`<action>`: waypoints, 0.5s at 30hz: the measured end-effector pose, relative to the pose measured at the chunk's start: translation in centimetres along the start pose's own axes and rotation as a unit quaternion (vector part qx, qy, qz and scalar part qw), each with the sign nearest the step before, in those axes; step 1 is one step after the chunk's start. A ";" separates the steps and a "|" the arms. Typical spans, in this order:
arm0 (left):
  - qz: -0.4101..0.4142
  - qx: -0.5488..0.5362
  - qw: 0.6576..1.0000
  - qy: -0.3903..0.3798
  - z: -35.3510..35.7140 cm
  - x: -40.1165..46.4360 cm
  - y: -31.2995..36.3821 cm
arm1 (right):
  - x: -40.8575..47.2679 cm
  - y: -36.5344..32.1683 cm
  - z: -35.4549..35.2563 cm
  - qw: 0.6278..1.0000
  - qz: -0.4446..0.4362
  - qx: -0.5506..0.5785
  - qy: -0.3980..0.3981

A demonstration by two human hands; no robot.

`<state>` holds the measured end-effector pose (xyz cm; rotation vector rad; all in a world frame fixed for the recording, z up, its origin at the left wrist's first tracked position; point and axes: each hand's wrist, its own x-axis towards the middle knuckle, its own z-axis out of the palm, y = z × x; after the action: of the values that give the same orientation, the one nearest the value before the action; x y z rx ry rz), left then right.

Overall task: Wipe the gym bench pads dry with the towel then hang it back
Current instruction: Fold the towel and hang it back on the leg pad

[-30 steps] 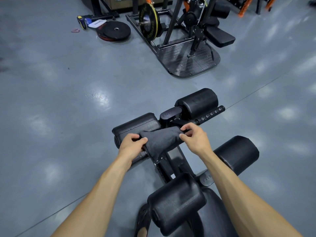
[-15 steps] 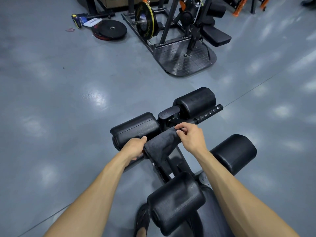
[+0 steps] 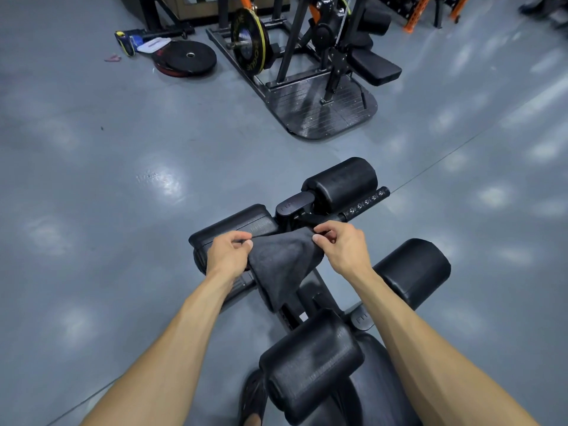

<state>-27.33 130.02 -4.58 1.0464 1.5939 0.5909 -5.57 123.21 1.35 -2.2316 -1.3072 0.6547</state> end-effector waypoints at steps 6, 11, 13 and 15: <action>0.004 0.201 0.977 -0.078 -0.7 -0.6 -0.4 | -1.2 1.0 -0.5 0.999 -0.007 -0.035 -0.040; 0.249 0.289 0.922 -0.058 -0.6 -3.2 1.1 | -2.8 0.7 -0.4 0.987 -0.089 -0.053 -0.124; 0.299 0.359 0.872 -0.148 -0.1 -3.9 1.2 | -3.4 0.8 0.2 0.976 -0.044 -0.064 -0.205; 0.288 0.403 0.849 -0.187 0.1 -3.7 1.0 | -4.3 1.2 0.3 0.969 -0.002 -0.049 -0.240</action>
<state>-26.84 127.27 -1.91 2.1689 1.1511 0.0385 -6.79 118.95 1.03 -2.2267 -1.5963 1.2085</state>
